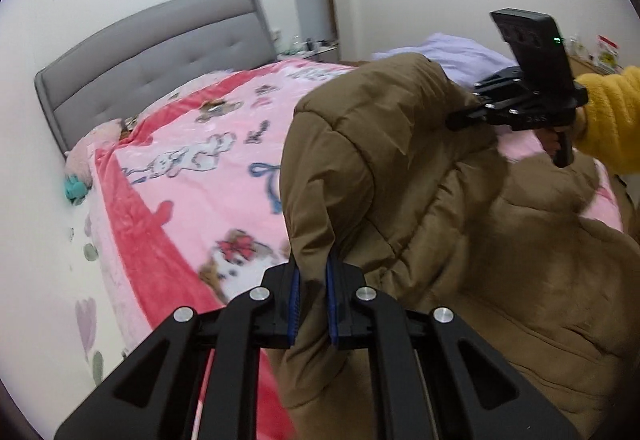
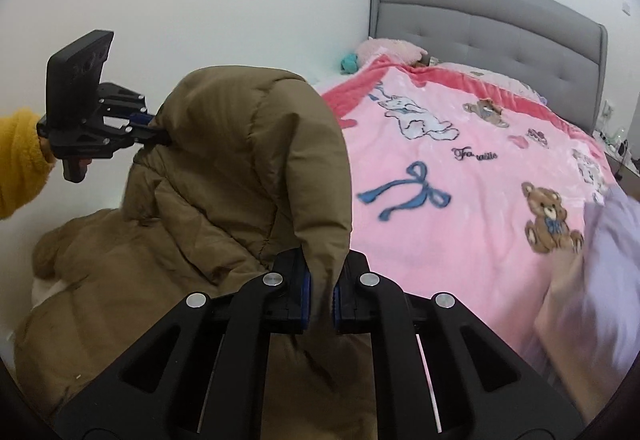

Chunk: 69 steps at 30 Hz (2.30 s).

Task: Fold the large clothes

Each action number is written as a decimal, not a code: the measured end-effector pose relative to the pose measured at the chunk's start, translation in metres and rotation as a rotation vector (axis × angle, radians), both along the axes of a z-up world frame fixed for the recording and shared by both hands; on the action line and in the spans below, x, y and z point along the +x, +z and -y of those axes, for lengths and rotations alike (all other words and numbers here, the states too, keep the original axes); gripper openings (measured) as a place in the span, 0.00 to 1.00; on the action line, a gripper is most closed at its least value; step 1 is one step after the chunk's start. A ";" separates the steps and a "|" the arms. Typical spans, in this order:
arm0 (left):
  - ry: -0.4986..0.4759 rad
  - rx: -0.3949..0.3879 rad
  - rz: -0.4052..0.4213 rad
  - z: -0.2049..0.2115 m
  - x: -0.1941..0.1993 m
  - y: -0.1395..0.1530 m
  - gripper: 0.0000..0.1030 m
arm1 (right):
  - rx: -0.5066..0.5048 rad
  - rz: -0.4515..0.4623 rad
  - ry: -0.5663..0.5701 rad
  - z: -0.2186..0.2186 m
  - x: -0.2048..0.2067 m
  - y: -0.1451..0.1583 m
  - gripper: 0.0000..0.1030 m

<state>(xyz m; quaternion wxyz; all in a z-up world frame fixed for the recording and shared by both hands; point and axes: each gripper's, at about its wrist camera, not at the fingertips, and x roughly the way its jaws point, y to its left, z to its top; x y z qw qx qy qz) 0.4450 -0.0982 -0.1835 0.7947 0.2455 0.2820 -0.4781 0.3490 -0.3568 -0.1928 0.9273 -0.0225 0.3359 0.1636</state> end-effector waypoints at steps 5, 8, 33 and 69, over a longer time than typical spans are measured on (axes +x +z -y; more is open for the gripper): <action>0.006 -0.001 -0.068 -0.020 -0.071 -0.014 0.10 | -0.038 -0.023 0.037 -0.027 -0.072 -0.013 0.07; 0.024 0.040 -0.112 -0.028 -0.119 -0.038 0.11 | -0.133 -0.033 0.058 -0.049 -0.111 -0.031 0.07; 0.383 0.020 -0.165 -0.043 -0.163 0.013 0.74 | -0.041 -0.237 -0.133 -0.061 -0.175 0.011 0.55; 0.335 0.123 -0.235 -0.031 -0.086 -0.049 0.90 | 0.116 -0.295 -0.169 -0.013 -0.113 -0.023 0.87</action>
